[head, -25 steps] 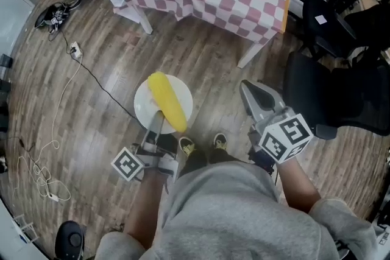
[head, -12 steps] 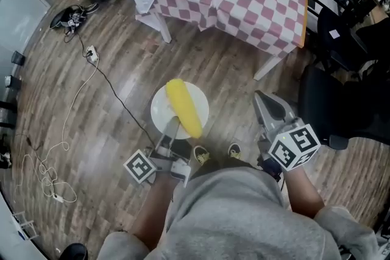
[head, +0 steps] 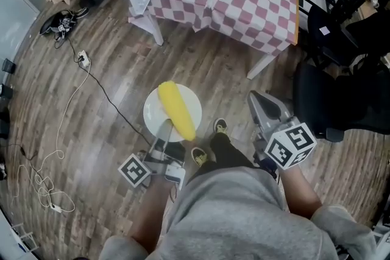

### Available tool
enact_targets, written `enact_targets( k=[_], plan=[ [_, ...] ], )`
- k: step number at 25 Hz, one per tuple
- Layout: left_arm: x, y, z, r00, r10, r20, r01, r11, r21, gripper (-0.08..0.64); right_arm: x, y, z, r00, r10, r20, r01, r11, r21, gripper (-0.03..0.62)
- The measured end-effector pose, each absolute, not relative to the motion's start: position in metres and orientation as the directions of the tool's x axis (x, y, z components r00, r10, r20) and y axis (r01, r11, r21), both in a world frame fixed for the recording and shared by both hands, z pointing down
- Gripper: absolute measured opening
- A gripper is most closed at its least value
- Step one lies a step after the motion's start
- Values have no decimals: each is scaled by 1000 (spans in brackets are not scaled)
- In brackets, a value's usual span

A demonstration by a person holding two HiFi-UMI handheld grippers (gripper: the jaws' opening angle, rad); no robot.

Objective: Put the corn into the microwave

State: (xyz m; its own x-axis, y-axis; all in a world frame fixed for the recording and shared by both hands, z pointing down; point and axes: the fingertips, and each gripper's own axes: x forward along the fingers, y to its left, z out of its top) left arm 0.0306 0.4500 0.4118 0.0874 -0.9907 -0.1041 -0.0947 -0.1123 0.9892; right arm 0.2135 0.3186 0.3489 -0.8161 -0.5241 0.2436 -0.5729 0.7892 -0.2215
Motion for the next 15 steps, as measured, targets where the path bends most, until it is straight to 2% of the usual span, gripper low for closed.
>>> enact_targets(
  k=[15],
  plan=[
    [14, 449, 409, 58, -992, -115, -90, -120, 989, 14, 188, 310, 339, -817, -528, 231, -567, 808, -158, -2]
  ],
)
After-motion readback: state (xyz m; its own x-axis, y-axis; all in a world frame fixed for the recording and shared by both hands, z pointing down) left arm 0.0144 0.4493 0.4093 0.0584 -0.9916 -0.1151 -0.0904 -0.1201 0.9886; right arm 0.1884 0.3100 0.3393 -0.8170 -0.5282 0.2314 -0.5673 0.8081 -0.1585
